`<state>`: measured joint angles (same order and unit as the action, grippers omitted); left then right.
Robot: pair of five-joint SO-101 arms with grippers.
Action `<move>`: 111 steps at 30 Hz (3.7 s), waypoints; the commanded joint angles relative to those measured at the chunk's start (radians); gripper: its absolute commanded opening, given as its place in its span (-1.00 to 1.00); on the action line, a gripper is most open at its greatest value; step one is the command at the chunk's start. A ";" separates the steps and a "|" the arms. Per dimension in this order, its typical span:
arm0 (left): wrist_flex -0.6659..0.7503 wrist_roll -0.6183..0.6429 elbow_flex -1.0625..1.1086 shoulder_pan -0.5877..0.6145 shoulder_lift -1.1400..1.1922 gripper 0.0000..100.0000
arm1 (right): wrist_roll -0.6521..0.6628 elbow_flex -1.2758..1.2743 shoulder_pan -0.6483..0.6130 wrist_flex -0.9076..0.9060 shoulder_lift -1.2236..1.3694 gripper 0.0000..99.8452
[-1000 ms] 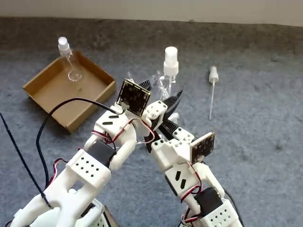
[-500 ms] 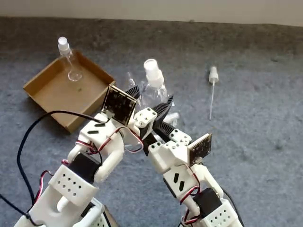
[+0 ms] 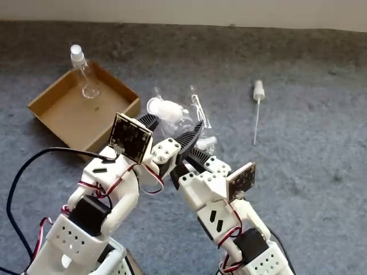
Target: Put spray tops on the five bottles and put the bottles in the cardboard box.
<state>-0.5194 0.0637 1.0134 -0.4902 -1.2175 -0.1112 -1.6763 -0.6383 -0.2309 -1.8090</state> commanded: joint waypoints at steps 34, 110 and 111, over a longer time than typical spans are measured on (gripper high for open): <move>0.071 -0.072 -0.173 0.579 0.312 -0.86 | 0.006 -0.136 0.004 -0.024 -0.013 -0.99; 0.663 -0.021 -0.553 0.980 1.417 -0.86 | 0.006 -0.136 0.004 -0.024 -0.013 -0.99; 0.663 -0.020 -0.558 0.980 1.422 -0.86 | 0.006 -0.136 0.004 -0.024 -0.013 -0.99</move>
<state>0.1174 0.0299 0.5301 0.4810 0.2033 -0.1112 -1.6763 -0.6306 -0.2524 -1.8090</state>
